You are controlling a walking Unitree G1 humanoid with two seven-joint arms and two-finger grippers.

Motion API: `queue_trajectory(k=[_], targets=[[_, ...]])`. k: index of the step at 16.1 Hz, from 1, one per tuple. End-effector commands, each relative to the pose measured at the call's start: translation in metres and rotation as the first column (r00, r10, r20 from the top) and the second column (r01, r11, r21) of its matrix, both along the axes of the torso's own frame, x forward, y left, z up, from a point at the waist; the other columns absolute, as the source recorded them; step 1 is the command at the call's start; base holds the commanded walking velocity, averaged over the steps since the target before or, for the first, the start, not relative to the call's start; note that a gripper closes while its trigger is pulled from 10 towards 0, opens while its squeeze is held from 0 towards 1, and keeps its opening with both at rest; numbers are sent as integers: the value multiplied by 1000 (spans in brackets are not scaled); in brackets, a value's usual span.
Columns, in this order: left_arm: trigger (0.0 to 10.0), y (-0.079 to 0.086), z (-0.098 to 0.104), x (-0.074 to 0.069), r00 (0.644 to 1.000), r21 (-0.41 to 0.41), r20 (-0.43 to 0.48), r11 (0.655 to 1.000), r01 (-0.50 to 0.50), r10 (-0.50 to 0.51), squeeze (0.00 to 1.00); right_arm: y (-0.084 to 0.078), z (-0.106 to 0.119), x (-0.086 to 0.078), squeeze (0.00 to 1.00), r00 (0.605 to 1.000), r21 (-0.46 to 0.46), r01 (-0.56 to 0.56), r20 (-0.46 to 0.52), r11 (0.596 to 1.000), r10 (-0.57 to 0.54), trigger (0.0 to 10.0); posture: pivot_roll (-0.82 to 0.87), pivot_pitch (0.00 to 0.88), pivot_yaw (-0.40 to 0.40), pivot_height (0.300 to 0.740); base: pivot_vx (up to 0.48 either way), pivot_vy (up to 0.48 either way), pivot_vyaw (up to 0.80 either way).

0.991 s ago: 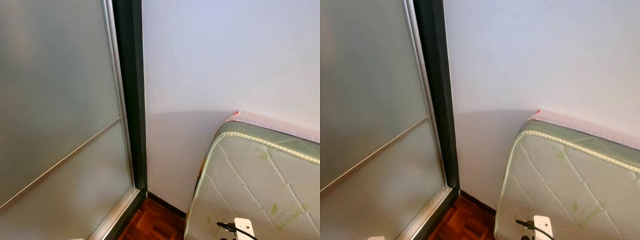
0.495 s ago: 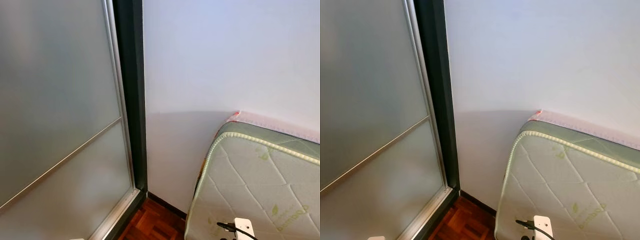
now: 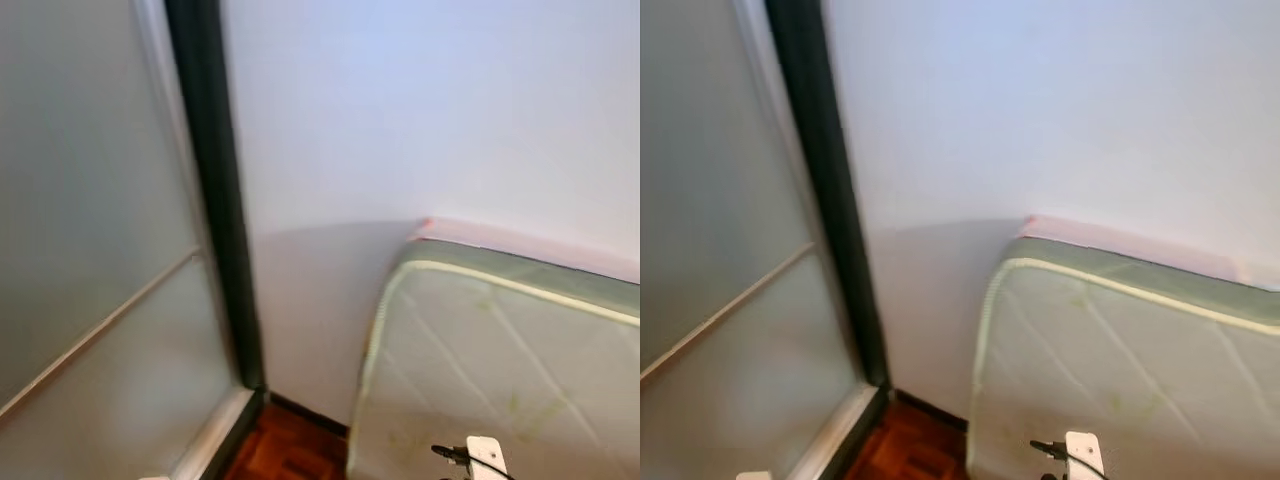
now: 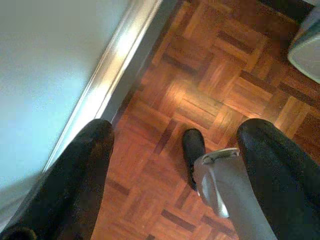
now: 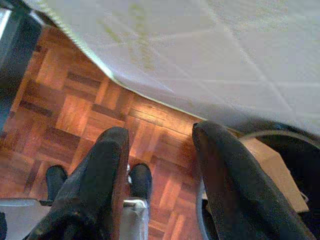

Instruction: Clean up the room

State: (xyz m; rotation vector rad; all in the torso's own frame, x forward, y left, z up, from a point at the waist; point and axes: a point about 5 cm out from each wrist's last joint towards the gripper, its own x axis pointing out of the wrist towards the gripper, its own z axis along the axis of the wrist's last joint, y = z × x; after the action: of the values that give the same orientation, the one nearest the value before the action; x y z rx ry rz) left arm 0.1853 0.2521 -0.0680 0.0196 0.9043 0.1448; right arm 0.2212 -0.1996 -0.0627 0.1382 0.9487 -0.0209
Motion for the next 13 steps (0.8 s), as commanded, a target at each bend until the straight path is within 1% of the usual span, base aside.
queue_trajectory(k=[1,5,7,8,13], targets=[[10000,0,-1,-2,1000,-1,-11,1000,0,0,0,-2,0,0,0,1000,-5,0,-9,1000,0,10000,82,0,-38,740,0,0,-738],[10000,0,-1,-1,1000,13,-11,1000,26,-26,0,-2,0,0,0,1000,-5,-3,-12,1000,2,10000,82,0,-38,740,0,0,-742],[10000,0,0,0,999,17,-9,999,31,-31,0,-2,0,0,0,1000,-4,-4,-13,1000,4,10000,82,0,-38,740,0,-480,-744],[10000,-1,-1,-1,1000,3,-9,1000,17,-17,0,-2,0,0,0,1000,-4,-6,-14,1000,5,10000,82,0,-38,740,0,0,-744],[10000,-1,0,0,1000,-2,-5,1000,13,-13,0,-2,1,0,0,1000,-2,-11,-16,1000,11,10000,82,0,-38,740,0,0,-744]])
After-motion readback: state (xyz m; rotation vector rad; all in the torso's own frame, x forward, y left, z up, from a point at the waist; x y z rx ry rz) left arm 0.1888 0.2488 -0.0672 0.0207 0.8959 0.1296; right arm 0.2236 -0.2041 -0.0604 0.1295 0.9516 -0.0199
